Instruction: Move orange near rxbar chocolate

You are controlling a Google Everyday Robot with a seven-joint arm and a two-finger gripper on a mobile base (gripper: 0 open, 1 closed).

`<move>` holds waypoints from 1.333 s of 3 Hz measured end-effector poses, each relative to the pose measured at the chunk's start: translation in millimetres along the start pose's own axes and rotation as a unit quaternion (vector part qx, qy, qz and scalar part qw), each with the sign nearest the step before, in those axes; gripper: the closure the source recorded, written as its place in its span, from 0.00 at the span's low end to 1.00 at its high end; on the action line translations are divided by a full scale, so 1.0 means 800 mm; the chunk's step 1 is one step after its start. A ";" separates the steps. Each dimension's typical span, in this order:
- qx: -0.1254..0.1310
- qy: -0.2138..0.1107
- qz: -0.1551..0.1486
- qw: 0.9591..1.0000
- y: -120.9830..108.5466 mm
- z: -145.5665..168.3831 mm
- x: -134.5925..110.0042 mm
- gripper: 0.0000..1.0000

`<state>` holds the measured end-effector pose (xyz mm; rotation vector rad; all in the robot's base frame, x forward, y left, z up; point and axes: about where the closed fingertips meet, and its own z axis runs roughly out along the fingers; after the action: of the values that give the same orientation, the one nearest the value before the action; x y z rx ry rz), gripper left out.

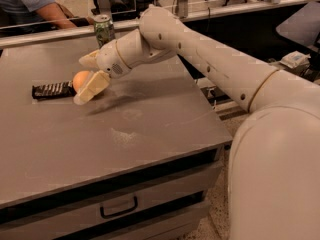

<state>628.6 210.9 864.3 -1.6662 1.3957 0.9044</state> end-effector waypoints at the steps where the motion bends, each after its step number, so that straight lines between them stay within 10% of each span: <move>1: 0.003 0.000 0.000 1.000 0.000 -0.004 0.001 0.00; 2: 0.015 -0.006 0.007 1.000 0.003 -0.018 0.010 0.00; 4: 0.120 -0.037 0.049 0.991 -0.001 -0.106 0.051 0.00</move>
Offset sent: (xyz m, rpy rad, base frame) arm 0.0017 -0.0462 -0.0028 0.0436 0.0026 -0.0920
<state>639.4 117.7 867.1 -1.3818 1.4833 0.8085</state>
